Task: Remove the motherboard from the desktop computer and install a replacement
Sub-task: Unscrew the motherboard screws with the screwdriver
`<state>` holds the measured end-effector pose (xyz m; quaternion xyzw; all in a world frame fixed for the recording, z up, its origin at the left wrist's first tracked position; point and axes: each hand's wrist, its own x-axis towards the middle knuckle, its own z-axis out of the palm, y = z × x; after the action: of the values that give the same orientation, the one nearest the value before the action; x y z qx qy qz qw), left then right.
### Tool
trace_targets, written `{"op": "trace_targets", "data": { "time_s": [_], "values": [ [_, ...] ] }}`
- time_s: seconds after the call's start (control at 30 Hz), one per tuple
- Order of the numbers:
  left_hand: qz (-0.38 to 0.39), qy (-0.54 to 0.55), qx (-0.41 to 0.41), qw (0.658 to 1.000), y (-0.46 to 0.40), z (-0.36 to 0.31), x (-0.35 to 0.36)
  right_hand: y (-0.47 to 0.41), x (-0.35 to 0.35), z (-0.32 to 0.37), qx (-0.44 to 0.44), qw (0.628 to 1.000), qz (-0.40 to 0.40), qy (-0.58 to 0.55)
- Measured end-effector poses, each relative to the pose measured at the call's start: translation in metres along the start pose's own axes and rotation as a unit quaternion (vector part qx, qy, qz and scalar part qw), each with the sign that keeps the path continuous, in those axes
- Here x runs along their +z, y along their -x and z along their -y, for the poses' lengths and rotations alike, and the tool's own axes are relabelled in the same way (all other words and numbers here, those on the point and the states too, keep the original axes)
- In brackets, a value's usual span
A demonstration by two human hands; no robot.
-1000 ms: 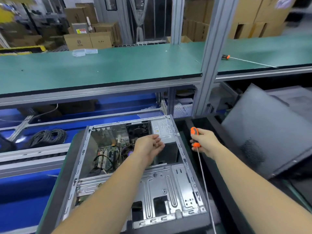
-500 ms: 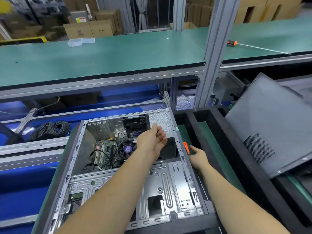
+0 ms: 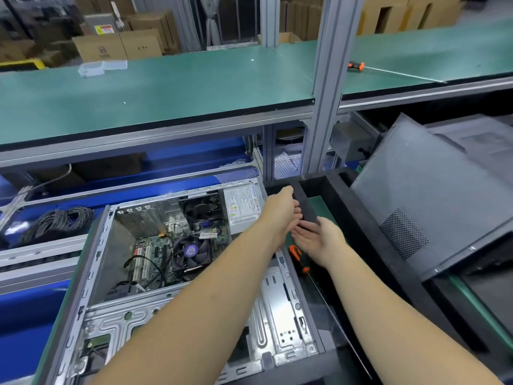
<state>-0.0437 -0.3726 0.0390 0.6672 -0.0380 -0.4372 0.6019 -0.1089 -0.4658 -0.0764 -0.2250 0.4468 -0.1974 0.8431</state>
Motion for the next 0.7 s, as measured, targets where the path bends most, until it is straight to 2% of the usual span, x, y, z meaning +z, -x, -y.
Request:
{"op": "trace_targets", "data": {
  "time_s": [0.1, 0.17, 0.23, 0.3, 0.37, 0.47, 0.7],
  "values": [
    [0.051, -0.097, -0.022, 0.994, -0.004, 0.001, 0.01, 0.006, 0.009, 0.011, 0.038, 0.997, 0.024, -0.06],
    [0.078, -0.151, -0.022, 0.985, -0.004, 0.007, 0.013, 0.006, 0.013, 0.014, 0.038, 0.998, 0.02, -0.056],
    [0.063, -0.259, 0.058, 0.962, -0.007, 0.01, 0.014, 0.005, 0.014, 0.011, 0.031, 0.999, -0.002, -0.022],
    [0.026, -0.348, 0.174, 0.921, -0.006, 0.011, 0.009, 0.0, 0.007, 0.0, 0.036, 0.998, -0.041, 0.02],
    [-0.005, -0.379, 0.256, 0.889, -0.008, 0.008, -0.001, -0.002, -0.003, -0.013, 0.048, 0.991, -0.08, 0.092],
    [-0.046, -0.4, 0.32, 0.858, -0.013, 0.005, -0.026, -0.005, -0.017, -0.028, 0.08, 0.98, -0.095, 0.156],
    [-0.102, -0.451, 0.338, 0.82, -0.017, 0.009, -0.076, 0.005, -0.015, -0.026, 0.07, 0.958, -0.086, 0.263]
  ]
}}
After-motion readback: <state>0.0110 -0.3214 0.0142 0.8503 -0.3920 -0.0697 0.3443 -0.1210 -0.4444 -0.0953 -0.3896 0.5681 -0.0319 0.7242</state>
